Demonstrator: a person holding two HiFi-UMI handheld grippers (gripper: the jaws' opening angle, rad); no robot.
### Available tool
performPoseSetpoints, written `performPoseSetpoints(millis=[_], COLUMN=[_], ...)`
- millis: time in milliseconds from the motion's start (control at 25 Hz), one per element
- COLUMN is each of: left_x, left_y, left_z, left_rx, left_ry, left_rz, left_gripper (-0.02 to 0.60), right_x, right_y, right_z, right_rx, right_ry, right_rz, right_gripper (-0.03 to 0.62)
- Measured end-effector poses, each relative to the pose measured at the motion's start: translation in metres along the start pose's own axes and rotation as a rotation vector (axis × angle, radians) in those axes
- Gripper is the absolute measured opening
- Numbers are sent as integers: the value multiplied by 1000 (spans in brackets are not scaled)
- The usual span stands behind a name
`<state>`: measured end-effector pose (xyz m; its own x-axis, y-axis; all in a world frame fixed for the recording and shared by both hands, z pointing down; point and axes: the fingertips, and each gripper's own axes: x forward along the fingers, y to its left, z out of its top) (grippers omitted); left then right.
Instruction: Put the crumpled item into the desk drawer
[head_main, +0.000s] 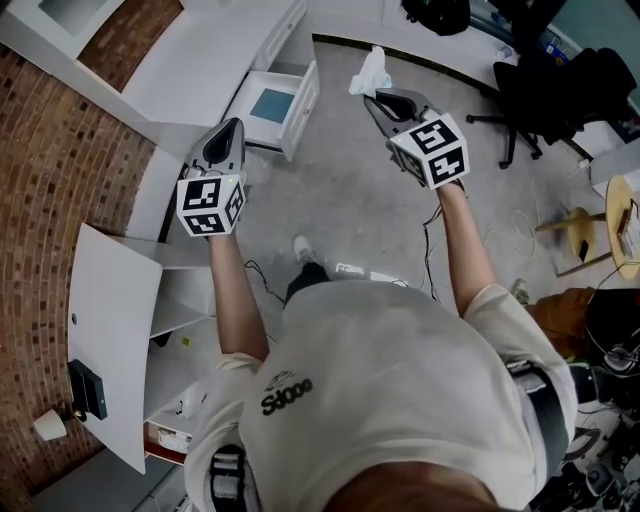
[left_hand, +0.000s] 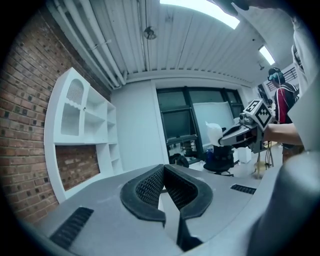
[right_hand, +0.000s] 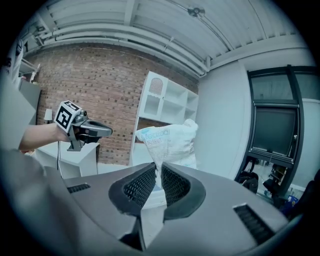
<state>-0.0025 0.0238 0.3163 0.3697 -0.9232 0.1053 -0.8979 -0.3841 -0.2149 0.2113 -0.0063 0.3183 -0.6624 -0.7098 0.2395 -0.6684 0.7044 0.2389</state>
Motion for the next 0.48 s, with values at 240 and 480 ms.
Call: performPoseSetpoints(millis=[240, 480], left_x=[45, 82], left_y=[77, 141], left_z=[-13, -33], left_rx=[-1, -11], left_ry=[19, 39], left_rz=[-18, -53], left_gripper=[18, 18], right_x=[81, 157], right_y=[-7, -3], right_z=[21, 36], right_rx=[3, -22], right_ry=[29, 60], right_rz=[-8, 1], right_gripper=[35, 35])
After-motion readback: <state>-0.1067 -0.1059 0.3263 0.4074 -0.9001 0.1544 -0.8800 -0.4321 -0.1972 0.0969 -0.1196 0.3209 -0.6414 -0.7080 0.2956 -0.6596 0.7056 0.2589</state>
